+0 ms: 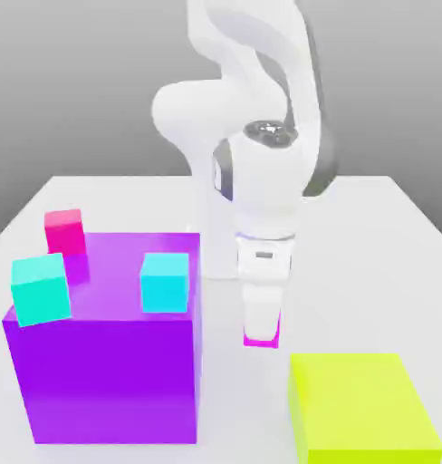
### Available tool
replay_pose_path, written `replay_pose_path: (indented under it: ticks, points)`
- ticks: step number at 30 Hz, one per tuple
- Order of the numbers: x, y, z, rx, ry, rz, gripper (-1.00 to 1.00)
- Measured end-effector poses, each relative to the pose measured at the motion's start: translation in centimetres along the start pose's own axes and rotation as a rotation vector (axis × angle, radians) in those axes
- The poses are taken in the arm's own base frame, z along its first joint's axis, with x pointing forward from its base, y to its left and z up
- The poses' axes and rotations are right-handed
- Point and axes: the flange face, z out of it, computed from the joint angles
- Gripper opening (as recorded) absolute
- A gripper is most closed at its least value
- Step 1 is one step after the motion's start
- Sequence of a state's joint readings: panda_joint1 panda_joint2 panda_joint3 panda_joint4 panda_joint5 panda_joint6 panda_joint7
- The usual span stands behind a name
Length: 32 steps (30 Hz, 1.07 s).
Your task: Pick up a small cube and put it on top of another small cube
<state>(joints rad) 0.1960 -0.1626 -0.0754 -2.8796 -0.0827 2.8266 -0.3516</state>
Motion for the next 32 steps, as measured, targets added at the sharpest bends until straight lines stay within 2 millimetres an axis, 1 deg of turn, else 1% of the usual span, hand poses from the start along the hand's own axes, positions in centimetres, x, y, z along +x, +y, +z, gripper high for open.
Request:
replay_pose_path:
  ticks: [3, 5, 6, 8, 10, 13, 16, 19, 21, 22, 23, 24, 25, 28, 29, 32]
  points:
    - [2.1, 3.6, -5.6, -0.064, 0.086, 0.147, -1.00]
    - [2.9, 5.9, -9.8, -0.109, 0.145, 0.249, -1.00]
    - [3.0, 7.1, -12.0, -0.130, 0.172, 0.300, -1.00]
    - [2.0, 9.6, -14.6, -0.147, 0.173, 0.388, -1.00]
    - [0.3, 12.1, -16.4, -0.151, 0.151, 0.470, -1.00]
    - [-3.1, 15.7, -18.9, -0.148, 0.109, 0.594, -1.00]
    - [-7.3, 18.9, -21.2, -0.137, 0.063, 0.723, -1.00]
    - [-12.2, 21.5, -23.2, -0.117, 0.015, 0.855, -1.00]
    - [-15.8, 23.0, -24.4, -0.099, -0.018, 0.945, -1.00]
    - [-17.4, 23.3, -24.6, -0.082, -0.039, 0.982, -1.00]
    - [-17.6, 22.8, -23.8, -0.051, -0.064, 0.982, -1.00]
    - [-17.3, 21.9, -22.6, -0.020, -0.089, 0.969, -1.00]
    - [-17.3, 21.5, -21.2, -0.004, -0.102, 0.963, -1.00]
    - [-17.5, 21.0, -16.9, 0.010, -0.113, 0.957, -1.00]
    - [-17.6, 20.9, -15.8, 0.011, -0.114, 0.957, 1.00]
    - [-17.6, 20.9, -15.8, 0.011, -0.114, 0.957, 1.00]
